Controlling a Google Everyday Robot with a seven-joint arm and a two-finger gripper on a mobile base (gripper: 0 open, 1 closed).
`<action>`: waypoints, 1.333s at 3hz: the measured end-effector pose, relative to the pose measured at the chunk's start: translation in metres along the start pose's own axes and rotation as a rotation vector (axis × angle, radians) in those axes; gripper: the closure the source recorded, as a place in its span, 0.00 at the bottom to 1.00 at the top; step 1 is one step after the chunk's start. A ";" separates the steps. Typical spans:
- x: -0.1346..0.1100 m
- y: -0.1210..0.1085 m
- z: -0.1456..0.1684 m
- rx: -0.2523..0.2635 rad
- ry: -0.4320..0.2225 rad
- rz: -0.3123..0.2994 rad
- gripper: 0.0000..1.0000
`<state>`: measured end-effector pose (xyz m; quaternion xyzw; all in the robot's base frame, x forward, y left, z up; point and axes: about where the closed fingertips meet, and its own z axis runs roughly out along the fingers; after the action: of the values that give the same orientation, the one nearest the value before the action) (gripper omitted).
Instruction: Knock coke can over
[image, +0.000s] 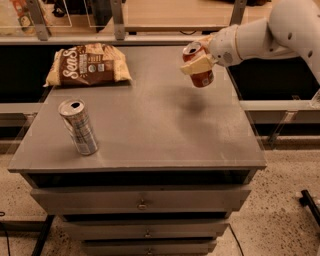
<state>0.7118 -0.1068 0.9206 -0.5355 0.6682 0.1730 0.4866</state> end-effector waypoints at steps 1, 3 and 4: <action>-0.011 0.010 -0.003 -0.023 0.193 -0.156 1.00; -0.005 0.047 0.003 -0.137 0.546 -0.456 1.00; -0.001 0.061 0.007 -0.155 0.699 -0.578 0.84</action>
Offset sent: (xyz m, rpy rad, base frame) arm -0.0439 0.0164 -0.0056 -0.7995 -0.0613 0.2037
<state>0.6613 -0.0792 0.9004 -0.7608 0.6007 -0.1115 0.2189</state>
